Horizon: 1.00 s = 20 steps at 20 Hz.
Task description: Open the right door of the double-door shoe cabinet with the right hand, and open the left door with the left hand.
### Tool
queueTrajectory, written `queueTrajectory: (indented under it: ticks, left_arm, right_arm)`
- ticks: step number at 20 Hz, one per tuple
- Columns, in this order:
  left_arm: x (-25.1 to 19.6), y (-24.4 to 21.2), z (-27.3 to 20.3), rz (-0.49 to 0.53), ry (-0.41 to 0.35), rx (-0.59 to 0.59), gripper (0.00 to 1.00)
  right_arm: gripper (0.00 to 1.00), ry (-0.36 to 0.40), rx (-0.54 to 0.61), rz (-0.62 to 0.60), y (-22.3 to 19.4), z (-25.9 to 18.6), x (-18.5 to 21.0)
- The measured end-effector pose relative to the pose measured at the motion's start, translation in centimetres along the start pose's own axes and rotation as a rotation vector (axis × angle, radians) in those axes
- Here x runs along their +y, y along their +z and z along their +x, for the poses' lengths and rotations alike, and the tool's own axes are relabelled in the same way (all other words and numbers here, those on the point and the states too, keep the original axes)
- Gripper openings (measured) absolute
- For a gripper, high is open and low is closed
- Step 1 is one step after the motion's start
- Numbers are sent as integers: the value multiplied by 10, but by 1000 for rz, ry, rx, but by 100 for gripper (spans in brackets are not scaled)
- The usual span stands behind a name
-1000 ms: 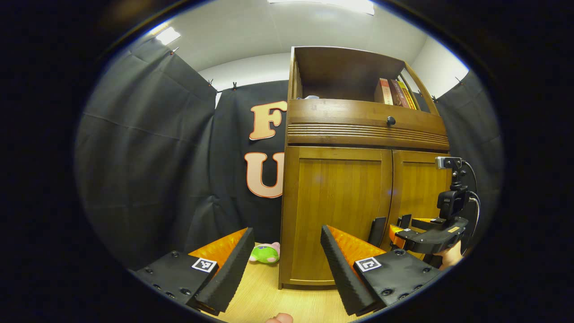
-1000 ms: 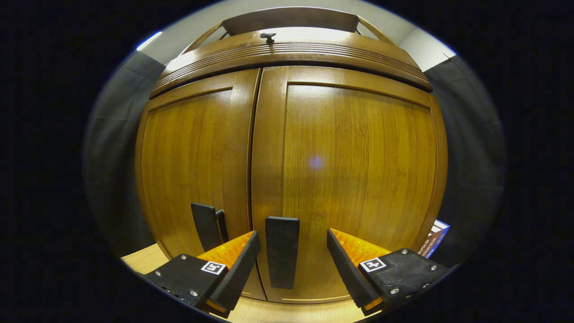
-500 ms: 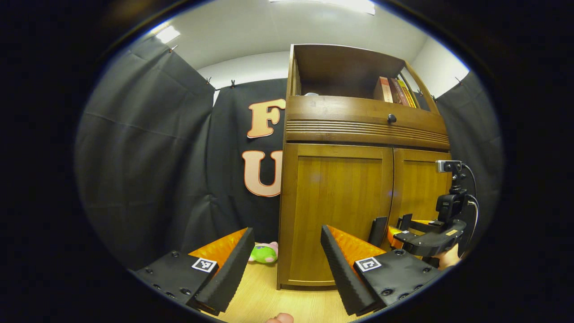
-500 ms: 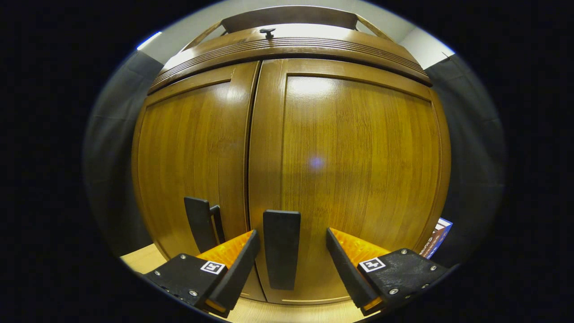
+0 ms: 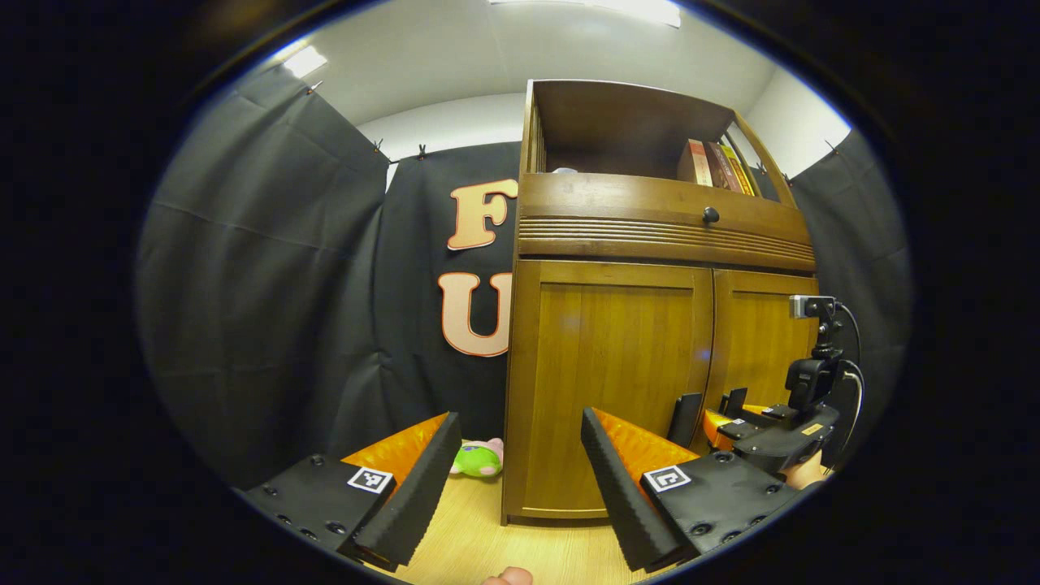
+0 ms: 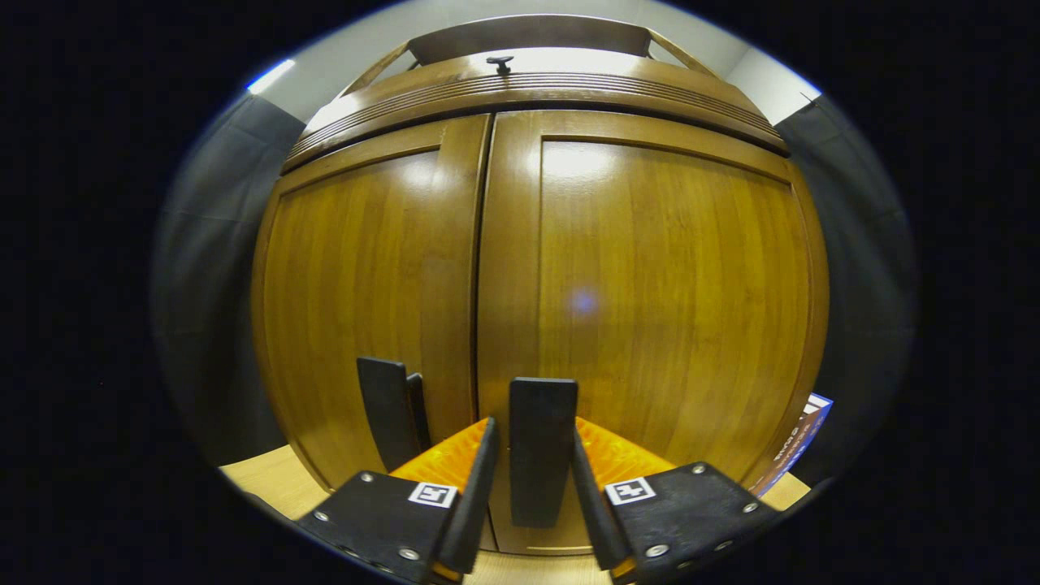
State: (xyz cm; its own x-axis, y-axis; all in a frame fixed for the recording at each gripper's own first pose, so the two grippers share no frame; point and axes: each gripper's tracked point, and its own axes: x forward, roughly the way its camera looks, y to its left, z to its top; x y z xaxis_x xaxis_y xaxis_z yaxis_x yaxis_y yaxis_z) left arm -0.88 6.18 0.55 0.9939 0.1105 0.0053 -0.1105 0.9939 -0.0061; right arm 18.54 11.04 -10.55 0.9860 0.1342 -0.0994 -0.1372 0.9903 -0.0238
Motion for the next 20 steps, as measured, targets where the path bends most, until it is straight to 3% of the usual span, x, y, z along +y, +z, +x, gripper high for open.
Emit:
queueTrajectory:
  ticks: [1, 2, 3, 4, 5, 6, 9, 11, 12, 13, 15, 16, 17, 20]
  left_arm:
    - [2, 2, -1, -3, 2, -12, 97]
    - [0, 5, -1, -15, -7, -24, 95]
    - [-6, 4, -1, -23, -24, -23, 95]
    - [-9, 2, -2, -19, -32, -13, 95]
    - [-6, 2, -2, -12, -28, -13, 95]
    - [-6, 4, -4, -8, -27, -18, 94]
    - [-8, 6, -10, -5, -27, -20, 97]
    - [-7, 6, -14, 1, -17, -17, 97]
    - [-7, 6, -16, 1, -16, -14, 97]
    - [-7, 5, -19, -1, -16, -10, 97]
    - [-8, 4, -22, -5, -16, 4, 96]
    - [-9, 5, -24, -7, -18, 4, 95]
    - [-10, 8, -27, -5, -21, -1, 98]
    - [-13, 13, -32, 12, -26, -8, 96]
  right_arm:
    - [46, 6, 7, -16, -3, 2, -2]
    - [33, 18, 1, -21, -1, 2, -3]
    - [45, 31, 4, -7, -2, 1, -3]
    - [34, 37, 8, 9, -3, 1, -2]
    - [32, 35, 11, 14, -4, 1, -3]
    - [21, 29, 9, 10, -3, 1, -3]
    - [21, 14, 7, 9, -5, -1, -4]
    - [31, 16, 6, 23, -6, -5, -4]
    - [41, 18, 5, 21, -5, -9, -5]
    - [22, 19, 5, 18, -5, -12, -5]
    - [22, 18, 6, 12, -7, -22, -5]
    - [31, 19, 11, 9, -7, -26, -6]
    - [22, 22, 15, 10, -8, -32, -7]
    - [22, 28, 18, 19, -8, -46, -9]
